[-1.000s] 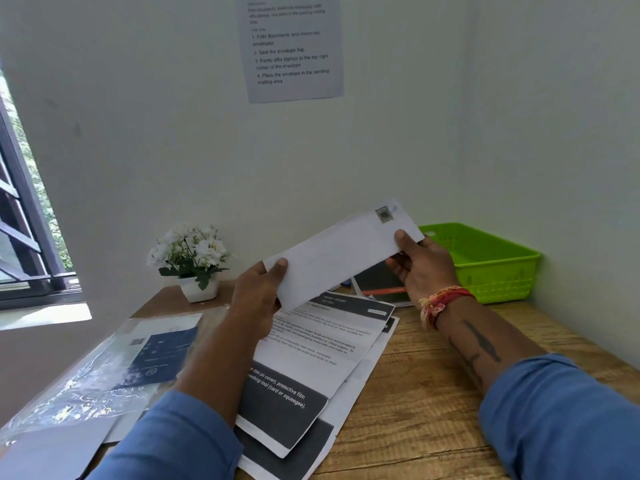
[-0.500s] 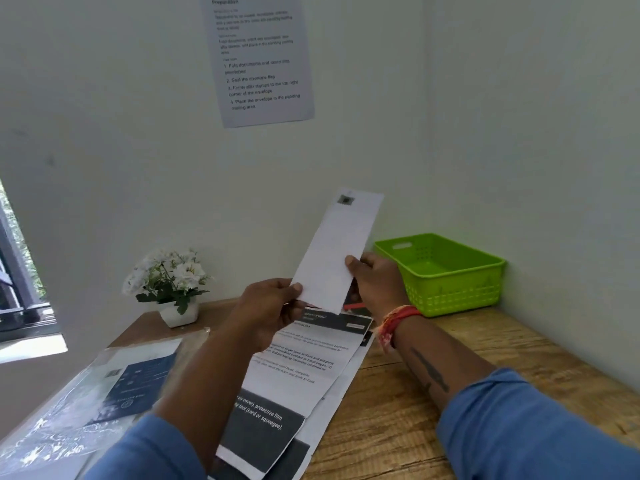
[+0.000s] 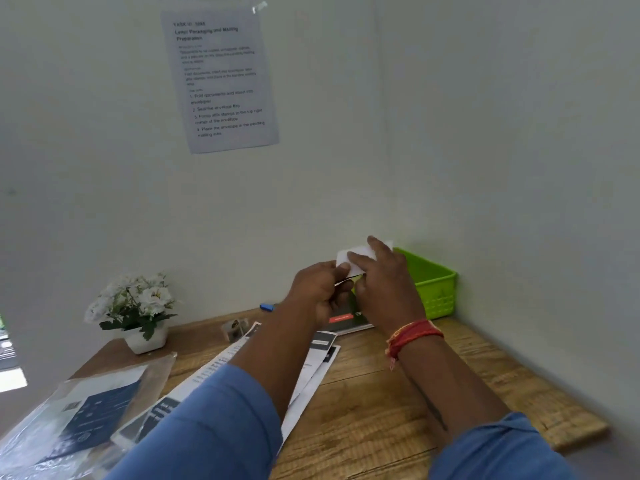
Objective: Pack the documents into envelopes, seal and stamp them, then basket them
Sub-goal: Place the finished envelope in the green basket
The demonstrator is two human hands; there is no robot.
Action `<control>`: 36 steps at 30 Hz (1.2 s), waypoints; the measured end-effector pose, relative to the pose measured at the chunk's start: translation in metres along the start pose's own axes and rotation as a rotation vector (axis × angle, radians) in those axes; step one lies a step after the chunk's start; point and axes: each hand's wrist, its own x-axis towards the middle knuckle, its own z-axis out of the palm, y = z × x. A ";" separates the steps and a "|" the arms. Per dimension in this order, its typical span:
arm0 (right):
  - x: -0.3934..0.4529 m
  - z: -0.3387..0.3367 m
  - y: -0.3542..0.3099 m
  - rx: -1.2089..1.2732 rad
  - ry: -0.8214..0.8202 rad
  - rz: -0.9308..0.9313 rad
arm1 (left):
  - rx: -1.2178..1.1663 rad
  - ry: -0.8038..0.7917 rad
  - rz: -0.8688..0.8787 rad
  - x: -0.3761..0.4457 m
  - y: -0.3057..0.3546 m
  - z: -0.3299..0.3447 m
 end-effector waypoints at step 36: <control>-0.038 0.066 -0.051 -0.138 -0.560 -0.088 | 1.617 0.322 -0.013 -0.042 -0.049 -0.155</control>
